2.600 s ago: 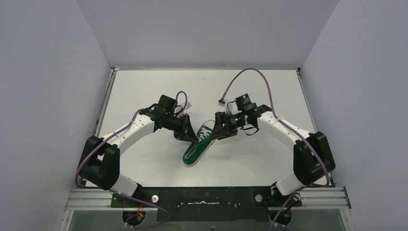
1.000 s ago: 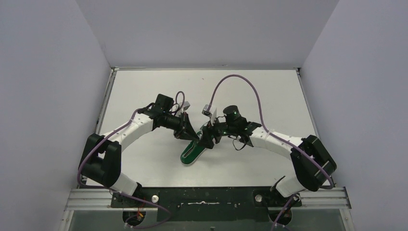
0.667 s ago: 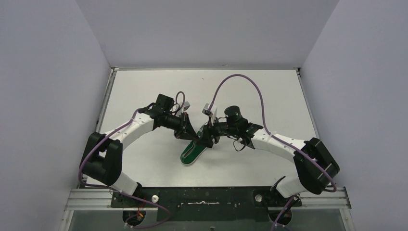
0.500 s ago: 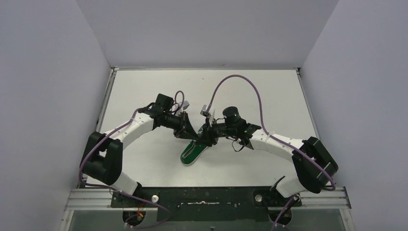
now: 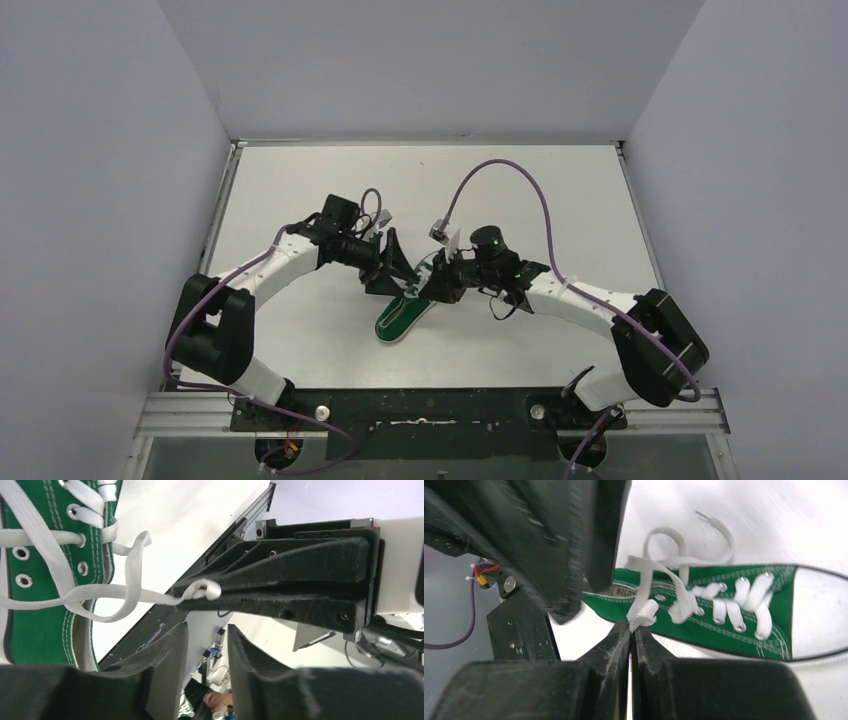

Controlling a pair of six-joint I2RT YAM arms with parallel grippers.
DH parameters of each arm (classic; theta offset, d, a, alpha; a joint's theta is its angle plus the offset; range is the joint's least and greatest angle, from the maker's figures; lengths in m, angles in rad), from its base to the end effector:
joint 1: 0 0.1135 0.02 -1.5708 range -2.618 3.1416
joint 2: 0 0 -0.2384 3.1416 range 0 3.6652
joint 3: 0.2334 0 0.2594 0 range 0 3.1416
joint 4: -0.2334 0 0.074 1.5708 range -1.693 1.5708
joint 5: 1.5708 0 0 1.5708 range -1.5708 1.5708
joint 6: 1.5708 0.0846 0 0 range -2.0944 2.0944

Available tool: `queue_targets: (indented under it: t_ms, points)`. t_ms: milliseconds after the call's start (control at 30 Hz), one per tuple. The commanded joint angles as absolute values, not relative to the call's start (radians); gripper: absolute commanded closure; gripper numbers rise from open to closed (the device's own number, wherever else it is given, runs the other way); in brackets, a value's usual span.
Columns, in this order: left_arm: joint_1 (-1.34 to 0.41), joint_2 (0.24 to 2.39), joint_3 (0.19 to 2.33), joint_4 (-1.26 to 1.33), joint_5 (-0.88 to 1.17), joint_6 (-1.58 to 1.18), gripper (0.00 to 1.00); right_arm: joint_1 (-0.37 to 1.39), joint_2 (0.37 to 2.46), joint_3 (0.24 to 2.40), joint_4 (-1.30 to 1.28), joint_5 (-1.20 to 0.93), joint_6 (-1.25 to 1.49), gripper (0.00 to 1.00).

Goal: Tie the shoes

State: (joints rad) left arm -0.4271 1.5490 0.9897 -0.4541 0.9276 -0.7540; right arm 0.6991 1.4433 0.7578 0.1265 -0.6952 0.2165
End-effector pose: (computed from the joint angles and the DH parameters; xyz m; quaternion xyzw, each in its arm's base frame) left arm 0.2692 -0.1969 0.1629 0.0185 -0.8684 0.4942 0.0351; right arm 0.2260 0.2608 0.1629 -0.3568 0.7592 0.4687 0.2770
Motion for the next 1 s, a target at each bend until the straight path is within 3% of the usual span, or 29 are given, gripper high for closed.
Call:
queue_targets:
  t_ms: [0,133,300,533,967]
  points:
    - [-0.396,1.517,1.039,-0.535,0.834,-0.687,0.27,0.689,1.363,0.72,0.119,-0.633,0.279,1.0]
    - [-0.352,1.52,1.011,-0.525,0.704,-0.706,0.25,0.686,1.344,0.695,0.12,-0.621,0.281,1.0]
    - [-0.288,1.591,1.04,-0.561,0.578,-0.683,0.33,0.668,1.356,0.722,0.078,-0.616,0.266,1.0]
    - [-0.302,1.768,1.26,-0.756,0.461,-0.513,0.33,0.645,1.375,0.751,0.031,-0.641,0.245,1.0]
    - [-0.358,1.977,1.342,-0.795,0.656,-0.549,0.36,0.643,1.414,0.783,0.049,-0.639,0.257,1.0]
